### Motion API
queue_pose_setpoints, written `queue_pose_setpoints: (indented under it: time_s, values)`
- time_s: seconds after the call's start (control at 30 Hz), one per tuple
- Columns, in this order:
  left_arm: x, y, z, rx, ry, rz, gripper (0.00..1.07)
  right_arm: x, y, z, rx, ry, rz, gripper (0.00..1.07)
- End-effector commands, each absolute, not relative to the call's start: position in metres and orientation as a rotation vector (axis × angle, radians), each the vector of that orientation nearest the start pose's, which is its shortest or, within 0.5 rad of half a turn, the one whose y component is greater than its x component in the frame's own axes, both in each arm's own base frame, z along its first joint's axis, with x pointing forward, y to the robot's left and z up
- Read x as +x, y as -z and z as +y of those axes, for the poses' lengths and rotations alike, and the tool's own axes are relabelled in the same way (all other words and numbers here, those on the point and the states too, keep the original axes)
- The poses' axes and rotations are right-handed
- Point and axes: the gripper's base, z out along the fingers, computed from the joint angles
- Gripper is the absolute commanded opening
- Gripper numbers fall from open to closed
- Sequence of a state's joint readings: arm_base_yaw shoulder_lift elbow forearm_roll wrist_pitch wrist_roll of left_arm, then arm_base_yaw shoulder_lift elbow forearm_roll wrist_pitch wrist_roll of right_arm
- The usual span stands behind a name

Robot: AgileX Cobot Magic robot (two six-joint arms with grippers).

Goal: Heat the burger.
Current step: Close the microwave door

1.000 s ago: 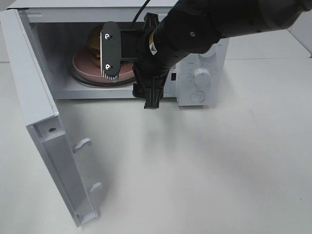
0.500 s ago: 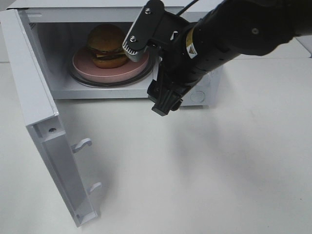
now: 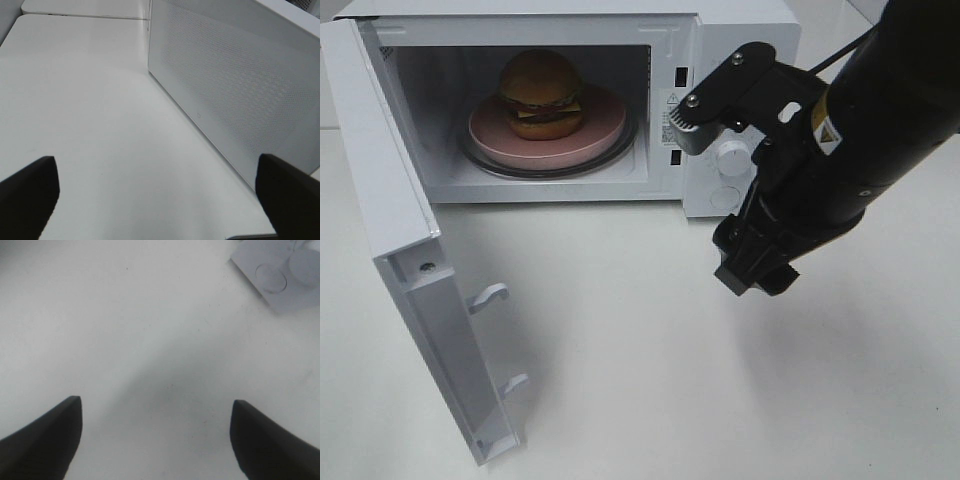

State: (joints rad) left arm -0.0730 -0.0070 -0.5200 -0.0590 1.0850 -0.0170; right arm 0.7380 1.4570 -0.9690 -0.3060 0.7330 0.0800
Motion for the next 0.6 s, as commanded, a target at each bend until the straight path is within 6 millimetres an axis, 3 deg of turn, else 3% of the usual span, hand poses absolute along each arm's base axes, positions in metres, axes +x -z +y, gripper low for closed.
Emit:
queue_pose_setpoints:
  time_s: [0.03,0.6]
  values:
    - [-0.012,-0.281,-0.004,0.059,0.129,2.015,1.00,0.215,-0.257,0.171,-1.054,0.081,2.461,0.76]
    - [-0.012,-0.281,-0.004,0.059,0.129,2.015,1.00,0.167,-0.274,0.129,-1.000,0.044,2.479,0.76]
